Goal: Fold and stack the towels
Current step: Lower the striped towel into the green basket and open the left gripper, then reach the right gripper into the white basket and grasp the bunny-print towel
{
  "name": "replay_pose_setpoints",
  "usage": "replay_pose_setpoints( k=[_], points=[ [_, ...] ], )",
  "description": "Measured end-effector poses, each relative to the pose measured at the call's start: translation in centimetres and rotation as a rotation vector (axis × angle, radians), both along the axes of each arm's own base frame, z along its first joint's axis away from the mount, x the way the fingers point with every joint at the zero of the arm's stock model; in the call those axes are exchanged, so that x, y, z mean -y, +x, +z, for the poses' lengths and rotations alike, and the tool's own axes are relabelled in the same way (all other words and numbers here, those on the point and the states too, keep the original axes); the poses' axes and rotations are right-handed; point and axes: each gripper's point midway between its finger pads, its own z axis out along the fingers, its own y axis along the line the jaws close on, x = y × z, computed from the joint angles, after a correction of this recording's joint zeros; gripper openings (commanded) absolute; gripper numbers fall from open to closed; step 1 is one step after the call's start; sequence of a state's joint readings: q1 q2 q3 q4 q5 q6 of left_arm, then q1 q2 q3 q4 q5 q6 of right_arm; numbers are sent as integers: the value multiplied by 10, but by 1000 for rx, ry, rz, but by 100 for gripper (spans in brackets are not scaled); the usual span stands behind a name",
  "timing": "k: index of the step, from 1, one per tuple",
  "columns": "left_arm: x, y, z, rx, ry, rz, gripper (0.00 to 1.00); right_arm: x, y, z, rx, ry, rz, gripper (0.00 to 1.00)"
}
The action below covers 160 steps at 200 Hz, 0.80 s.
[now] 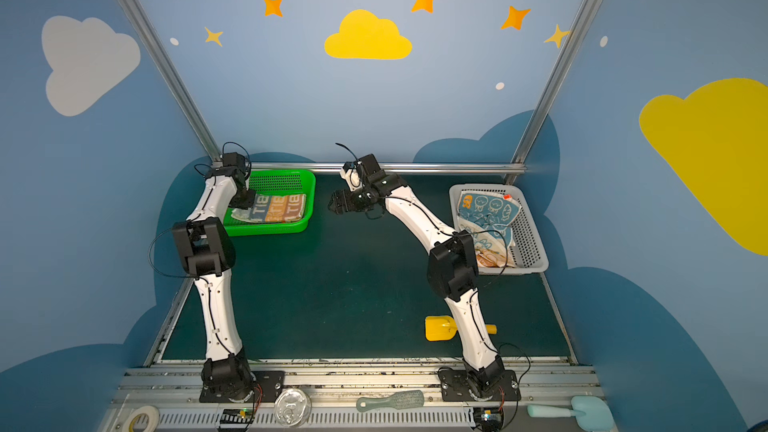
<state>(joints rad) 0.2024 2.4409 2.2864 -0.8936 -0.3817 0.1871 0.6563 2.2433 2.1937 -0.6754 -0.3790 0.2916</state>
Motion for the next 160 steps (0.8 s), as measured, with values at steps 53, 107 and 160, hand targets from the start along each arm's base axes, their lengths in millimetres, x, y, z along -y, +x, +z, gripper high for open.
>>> replay_pose_setpoints(
  k=[53, 107, 160],
  points=[
    [5, 2, 13, 41, -3, 30, 99, 11, -4, 32, 62, 12, -23, 91],
    [66, -3, 100, 198, 18, -62, 99, 64, -3, 66, 134, -38, -177, 93],
    [228, -18, 203, 441, 65, -392, 99, 205, -4, 66, 162, -213, -502, 93]
  ],
)
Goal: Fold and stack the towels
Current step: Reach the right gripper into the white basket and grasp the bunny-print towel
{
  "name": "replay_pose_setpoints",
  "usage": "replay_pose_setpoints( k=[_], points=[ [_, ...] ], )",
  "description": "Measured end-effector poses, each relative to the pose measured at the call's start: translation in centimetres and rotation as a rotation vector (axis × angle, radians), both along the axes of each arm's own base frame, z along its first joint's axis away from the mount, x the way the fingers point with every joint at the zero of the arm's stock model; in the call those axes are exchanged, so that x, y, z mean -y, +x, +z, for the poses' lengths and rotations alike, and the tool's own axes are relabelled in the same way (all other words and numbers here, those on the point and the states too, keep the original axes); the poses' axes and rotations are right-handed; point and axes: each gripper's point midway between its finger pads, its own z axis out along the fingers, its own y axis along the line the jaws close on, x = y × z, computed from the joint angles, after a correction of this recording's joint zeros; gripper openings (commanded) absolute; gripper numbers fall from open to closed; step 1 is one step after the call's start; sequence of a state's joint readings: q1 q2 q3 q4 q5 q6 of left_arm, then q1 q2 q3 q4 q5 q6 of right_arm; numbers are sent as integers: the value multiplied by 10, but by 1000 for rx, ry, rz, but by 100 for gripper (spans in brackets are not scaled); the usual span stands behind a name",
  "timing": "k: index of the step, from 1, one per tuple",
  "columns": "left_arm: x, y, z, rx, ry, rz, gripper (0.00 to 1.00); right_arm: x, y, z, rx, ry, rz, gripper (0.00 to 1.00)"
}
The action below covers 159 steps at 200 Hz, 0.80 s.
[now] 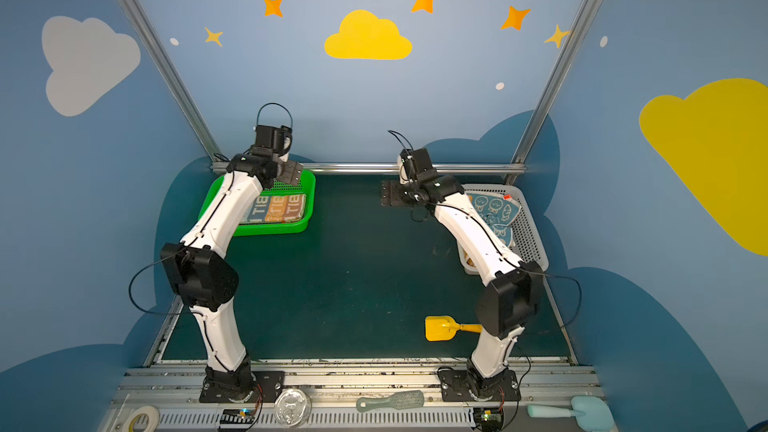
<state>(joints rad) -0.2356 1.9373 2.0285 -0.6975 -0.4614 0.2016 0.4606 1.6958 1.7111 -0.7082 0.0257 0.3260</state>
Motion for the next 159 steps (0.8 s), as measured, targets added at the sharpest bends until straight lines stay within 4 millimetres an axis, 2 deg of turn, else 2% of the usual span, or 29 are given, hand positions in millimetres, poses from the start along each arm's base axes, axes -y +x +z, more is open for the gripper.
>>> replay_pose_setpoints(
  k=[26, 58, 80, 95, 115, 133, 159],
  points=[
    [76, -17, 6, 35, 9, -155, 100, 79, -9, -11, -23, -40, -183, 93],
    [156, -38, -4, 46, -33, -319, 100, 178, -28, -49, -121, -49, -442, 93],
    [211, -56, -2, 67, -87, -431, 100, 223, -40, -78, -201, -32, -590, 93],
    [246, -64, 2, 88, -125, -498, 100, 241, -49, -94, -249, -11, -653, 92],
    [294, -70, 0, 104, -153, -575, 100, 253, -53, -106, -292, 30, -699, 92],
    [327, -76, -18, 83, -153, -626, 99, 257, -50, -116, -343, 66, -712, 92],
    [357, -85, -49, 35, -129, -675, 100, 256, -34, -134, -461, 142, -699, 87]
  ],
)
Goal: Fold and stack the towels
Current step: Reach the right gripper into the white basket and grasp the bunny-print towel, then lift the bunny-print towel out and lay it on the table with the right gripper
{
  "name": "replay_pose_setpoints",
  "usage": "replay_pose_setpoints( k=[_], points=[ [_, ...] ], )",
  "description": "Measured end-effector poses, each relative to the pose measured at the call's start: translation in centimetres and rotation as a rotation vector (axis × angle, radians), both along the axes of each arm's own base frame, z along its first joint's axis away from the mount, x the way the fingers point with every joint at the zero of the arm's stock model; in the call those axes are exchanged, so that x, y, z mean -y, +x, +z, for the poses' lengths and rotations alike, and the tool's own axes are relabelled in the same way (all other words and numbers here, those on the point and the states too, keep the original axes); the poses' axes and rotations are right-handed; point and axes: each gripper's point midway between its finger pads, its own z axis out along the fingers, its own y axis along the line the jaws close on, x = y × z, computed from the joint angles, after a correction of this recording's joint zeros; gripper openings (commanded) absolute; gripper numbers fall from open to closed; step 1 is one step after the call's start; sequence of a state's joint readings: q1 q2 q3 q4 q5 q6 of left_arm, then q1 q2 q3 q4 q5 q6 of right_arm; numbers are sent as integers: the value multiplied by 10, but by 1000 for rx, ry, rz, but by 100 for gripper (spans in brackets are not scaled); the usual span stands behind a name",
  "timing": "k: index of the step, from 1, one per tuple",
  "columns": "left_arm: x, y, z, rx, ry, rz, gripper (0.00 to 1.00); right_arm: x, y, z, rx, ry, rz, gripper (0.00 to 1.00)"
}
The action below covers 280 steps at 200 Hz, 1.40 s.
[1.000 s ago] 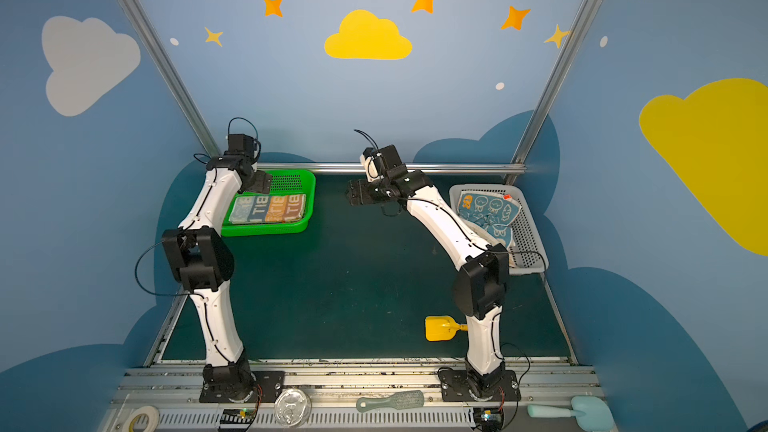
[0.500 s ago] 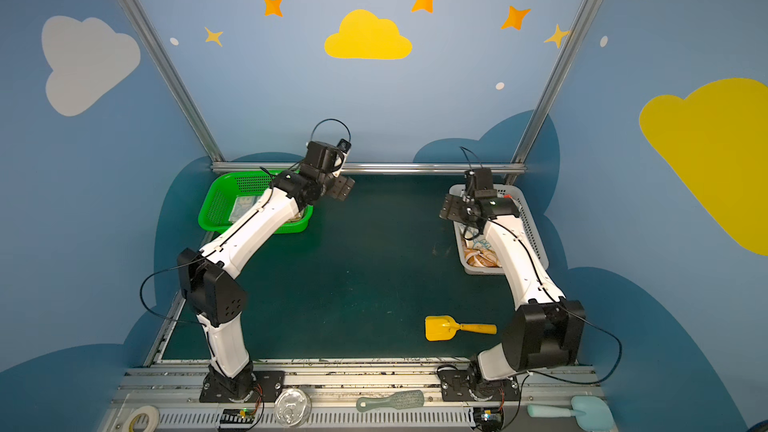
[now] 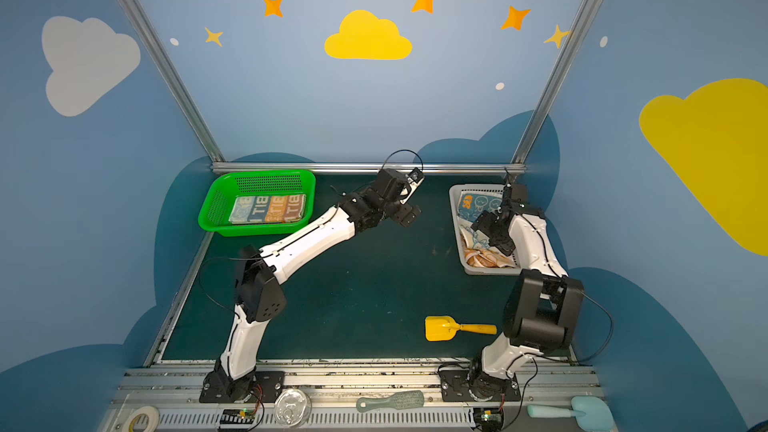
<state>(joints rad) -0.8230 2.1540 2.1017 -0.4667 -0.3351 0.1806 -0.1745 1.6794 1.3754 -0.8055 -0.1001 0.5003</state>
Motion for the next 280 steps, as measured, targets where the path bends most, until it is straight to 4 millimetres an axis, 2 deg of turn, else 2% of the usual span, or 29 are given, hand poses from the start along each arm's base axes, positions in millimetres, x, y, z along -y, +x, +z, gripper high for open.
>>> replay_pose_setpoints(
  k=[23, 47, 58, 86, 108, 124, 138, 148, 165, 185, 199, 218, 252, 280],
  points=[
    [18, -8, -15, -13, 24, -40, 100, -3, 12, -23, -62, 103, 3, 82],
    [30, -13, -11, -3, 18, -70, 100, -9, 11, -45, -120, 169, -1, 76],
    [33, -14, -5, 6, 10, -76, 100, -13, 11, -47, -127, 191, 1, 73],
    [32, -9, 7, 43, -9, -48, 100, -23, 12, -55, -146, 230, 13, 59],
    [31, -1, 6, 62, 5, -18, 100, -27, 12, -63, -164, 244, 17, 45],
    [30, 0, -1, 52, 23, -11, 100, -28, 13, -68, -174, 252, 14, 34],
    [28, -2, -6, 36, 36, -14, 99, -29, 14, -71, -181, 257, 5, 16],
    [29, -4, -8, 24, 37, -23, 100, -29, 14, -71, -179, 253, 14, 7],
    [32, -9, -13, -3, 32, -48, 99, -29, 18, -68, -171, 254, 7, 0],
    [34, -15, -20, -41, 29, -73, 100, -28, 23, -61, -154, 252, 8, 0],
    [35, -18, -23, -63, 24, -81, 100, -28, 24, -54, -141, 248, 10, 0],
    [36, -22, -23, -86, 19, -90, 100, -29, 25, -32, -110, 241, 17, 0],
    [34, -25, -11, -93, 3, -89, 100, -38, 38, 40, 35, 212, 61, 0],
    [19, -32, 6, -88, -3, -63, 100, -68, 46, 103, 156, 191, 149, 0]
  ],
)
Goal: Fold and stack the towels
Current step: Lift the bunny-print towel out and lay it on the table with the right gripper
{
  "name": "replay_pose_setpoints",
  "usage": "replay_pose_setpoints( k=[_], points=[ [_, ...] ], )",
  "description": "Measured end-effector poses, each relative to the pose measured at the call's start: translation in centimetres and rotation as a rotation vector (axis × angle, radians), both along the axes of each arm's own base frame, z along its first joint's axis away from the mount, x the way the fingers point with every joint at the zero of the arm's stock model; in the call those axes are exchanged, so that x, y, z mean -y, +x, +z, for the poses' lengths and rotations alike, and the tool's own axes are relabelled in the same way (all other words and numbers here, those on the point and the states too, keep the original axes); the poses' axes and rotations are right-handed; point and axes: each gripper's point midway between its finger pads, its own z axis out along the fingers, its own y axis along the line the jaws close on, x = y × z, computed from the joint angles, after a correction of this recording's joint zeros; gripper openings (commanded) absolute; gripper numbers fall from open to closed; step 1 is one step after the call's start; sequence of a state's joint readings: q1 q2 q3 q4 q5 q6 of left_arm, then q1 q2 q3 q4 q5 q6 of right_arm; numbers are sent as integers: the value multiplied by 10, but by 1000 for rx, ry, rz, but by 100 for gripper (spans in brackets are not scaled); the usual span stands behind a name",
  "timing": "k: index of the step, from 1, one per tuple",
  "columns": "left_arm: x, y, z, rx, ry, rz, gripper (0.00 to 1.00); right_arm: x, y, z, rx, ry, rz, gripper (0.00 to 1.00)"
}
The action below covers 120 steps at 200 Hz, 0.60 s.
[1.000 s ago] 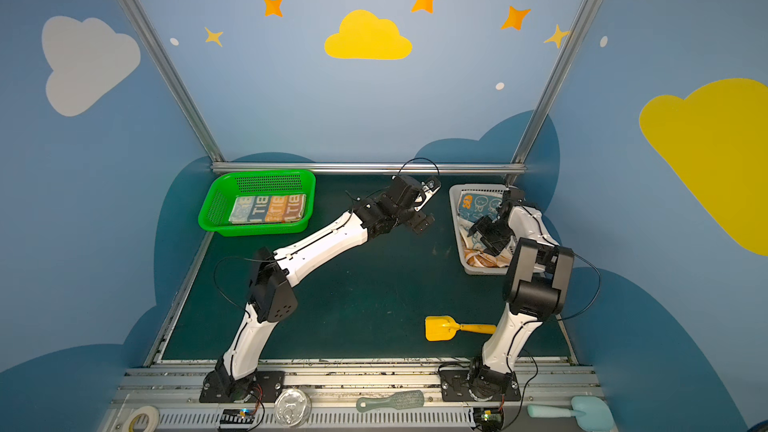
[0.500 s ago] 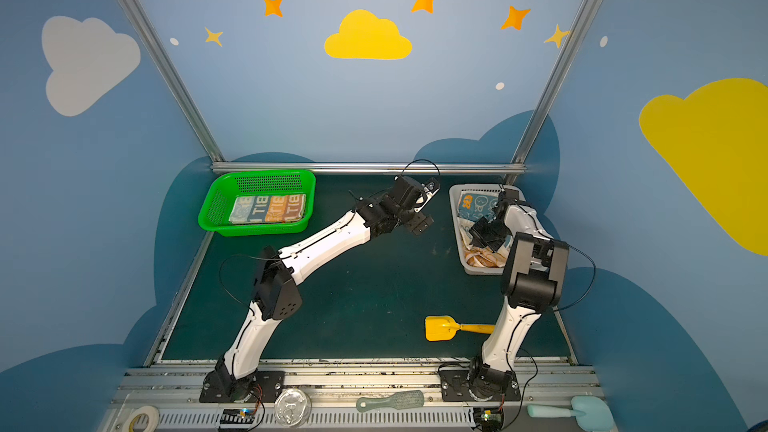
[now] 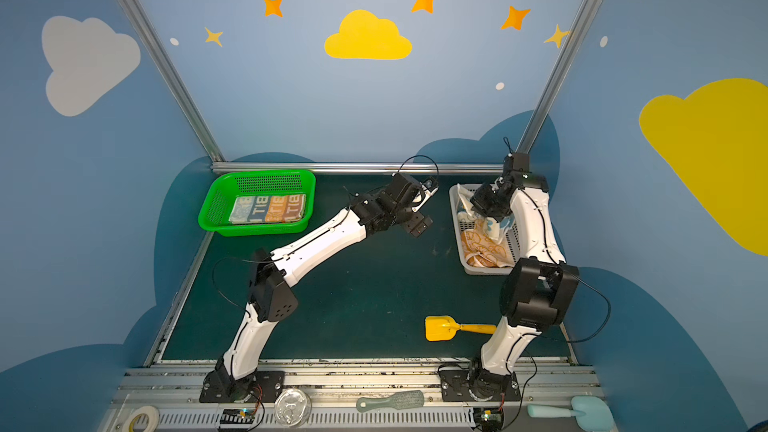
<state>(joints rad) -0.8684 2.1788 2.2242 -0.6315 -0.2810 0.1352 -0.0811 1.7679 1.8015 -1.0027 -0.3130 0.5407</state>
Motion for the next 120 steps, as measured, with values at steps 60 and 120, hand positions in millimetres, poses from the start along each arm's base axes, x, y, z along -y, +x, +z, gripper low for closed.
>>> replay_pose_setpoints(
  k=[60, 120],
  points=[
    [-122, -20, 56, -5, -132, 228, 99, -141, -12, 91, 255, -32, 360, 0],
    [-240, -39, 51, -28, -270, 477, 100, -274, -43, 78, 316, -16, 611, 0]
  ],
)
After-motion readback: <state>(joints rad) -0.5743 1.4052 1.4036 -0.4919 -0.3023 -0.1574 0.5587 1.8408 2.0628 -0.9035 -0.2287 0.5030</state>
